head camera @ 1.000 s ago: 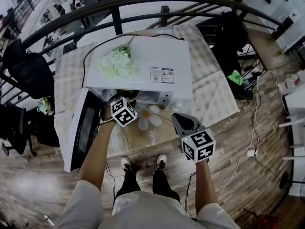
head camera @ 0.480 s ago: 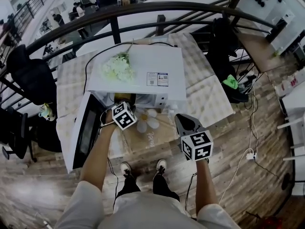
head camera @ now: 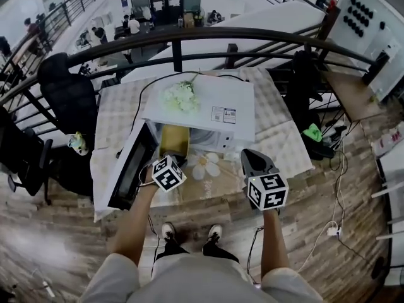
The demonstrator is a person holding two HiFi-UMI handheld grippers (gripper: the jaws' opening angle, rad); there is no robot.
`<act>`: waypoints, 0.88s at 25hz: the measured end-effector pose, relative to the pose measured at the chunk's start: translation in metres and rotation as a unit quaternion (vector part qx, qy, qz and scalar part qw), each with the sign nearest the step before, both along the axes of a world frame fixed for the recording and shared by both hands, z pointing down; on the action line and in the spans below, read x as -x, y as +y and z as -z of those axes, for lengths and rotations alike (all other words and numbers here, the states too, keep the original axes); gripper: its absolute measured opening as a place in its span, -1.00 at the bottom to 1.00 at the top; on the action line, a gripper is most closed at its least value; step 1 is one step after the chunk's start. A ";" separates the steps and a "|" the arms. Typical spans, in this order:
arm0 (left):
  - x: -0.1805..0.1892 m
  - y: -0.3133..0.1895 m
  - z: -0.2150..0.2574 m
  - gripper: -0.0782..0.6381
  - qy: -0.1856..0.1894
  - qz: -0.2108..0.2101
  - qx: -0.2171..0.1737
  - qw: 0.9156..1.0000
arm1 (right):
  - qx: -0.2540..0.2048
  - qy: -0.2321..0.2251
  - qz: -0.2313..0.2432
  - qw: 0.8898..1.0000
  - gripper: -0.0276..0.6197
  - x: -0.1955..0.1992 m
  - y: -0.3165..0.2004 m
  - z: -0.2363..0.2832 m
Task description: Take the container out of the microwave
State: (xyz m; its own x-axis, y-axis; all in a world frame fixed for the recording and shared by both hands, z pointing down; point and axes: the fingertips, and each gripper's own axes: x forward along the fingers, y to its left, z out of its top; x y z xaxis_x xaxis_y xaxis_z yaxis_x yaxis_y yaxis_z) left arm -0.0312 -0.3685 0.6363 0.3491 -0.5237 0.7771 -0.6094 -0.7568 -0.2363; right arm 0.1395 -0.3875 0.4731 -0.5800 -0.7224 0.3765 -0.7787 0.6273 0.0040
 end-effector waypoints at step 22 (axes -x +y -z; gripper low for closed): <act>0.091 0.091 0.233 -0.67 0.102 0.167 -0.265 0.944 | -0.129 0.009 0.125 0.984 -0.87 0.072 0.055 0.113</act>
